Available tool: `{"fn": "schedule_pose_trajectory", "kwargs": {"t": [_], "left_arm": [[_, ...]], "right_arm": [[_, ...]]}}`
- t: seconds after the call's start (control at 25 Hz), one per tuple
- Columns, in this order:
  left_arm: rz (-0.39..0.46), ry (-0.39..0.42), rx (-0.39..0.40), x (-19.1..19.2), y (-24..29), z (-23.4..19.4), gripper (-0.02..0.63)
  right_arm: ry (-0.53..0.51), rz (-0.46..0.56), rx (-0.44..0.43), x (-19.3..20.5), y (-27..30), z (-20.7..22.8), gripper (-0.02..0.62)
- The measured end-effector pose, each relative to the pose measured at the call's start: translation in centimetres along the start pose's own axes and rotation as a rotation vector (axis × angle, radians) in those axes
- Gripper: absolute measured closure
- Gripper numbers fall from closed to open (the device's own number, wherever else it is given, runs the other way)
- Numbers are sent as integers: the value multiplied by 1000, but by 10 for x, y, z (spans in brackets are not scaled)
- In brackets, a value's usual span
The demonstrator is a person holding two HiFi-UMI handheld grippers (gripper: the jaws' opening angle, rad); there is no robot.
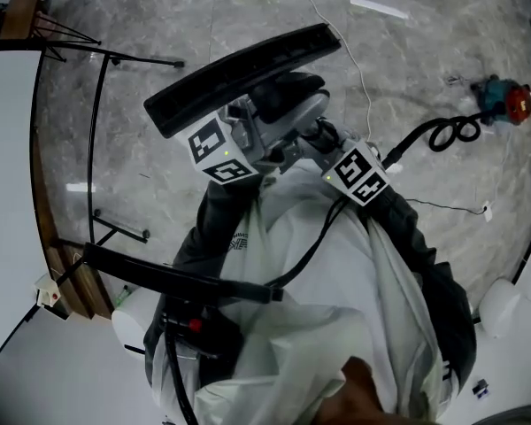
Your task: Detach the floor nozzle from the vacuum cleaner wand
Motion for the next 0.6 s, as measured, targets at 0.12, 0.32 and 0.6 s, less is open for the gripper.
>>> {"fn": "schedule_pose_trajectory", "kwargs": {"t": [0.12,0.32,0.6], "left_arm": [[11,3,-322,-6,-17,-34,528],[28,-3,-339,-13,-27,-36,529],[-1,-30,361,2,-8,54,529]], "right_arm": [[-24,-62,261,0,10,22,555],[-78,-83,171,-3,15,17,555],[-97,10,-443,-1,-17,-41,555]]}}
Point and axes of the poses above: the fingertips, and each gripper's own axes: y forward along the fingers, z to its right, x out of its underside, the point moved 1 cm from there along -y, backward along the fingers
